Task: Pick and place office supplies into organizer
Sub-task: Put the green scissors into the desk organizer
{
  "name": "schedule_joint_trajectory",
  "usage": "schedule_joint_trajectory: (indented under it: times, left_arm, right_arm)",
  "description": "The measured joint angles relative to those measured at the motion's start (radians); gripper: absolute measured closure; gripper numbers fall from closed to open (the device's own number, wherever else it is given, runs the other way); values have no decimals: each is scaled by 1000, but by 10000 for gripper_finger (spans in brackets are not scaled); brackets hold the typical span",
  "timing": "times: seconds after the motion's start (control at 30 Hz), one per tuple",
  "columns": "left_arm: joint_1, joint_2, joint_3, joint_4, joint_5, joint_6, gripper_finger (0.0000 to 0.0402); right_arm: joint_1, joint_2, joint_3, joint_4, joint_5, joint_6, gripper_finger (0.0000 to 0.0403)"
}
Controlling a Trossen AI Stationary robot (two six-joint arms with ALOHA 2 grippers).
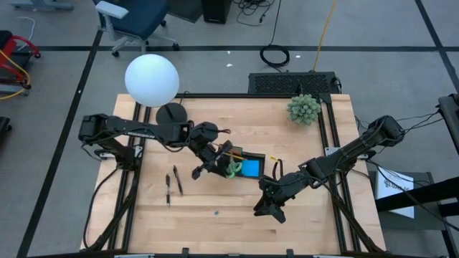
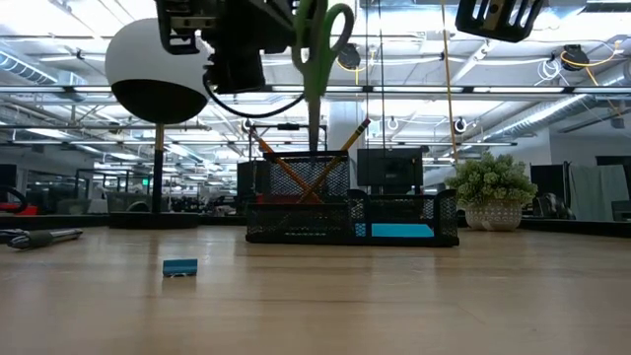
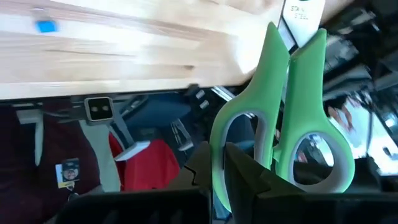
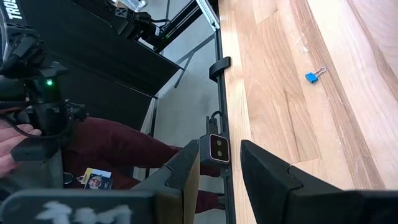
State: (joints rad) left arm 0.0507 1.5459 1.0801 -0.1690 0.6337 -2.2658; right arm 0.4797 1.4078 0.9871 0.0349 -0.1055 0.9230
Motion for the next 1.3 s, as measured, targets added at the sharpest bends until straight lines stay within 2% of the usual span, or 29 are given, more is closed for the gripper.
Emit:
schedule_joint_trajectory:
  times: [0.43, 0.6, 0.87, 1.1, 1.3]
  left_arm:
    - [68, 0, 2, -48, 72, 89, 386]
    - [68, 0, 2, -84, 74, 111, 394]
    - [68, 0, 2, -146, 84, 150, 380]
    - [70, 0, 2, -148, 84, 161, 388]
    - [84, 0, 2, -141, 84, 164, 375]
  right_arm:
    - [0, 0, 0, -1, 0, 0, 298]
    - [0, 0, 0, -1, 0, 0, 298]
    - [0, 0, 0, -1, 0, 0, 298]
    - [0, 0, 0, -1, 0, 0, 298]
    - [0, 0, 0, -1, 0, 0, 298]
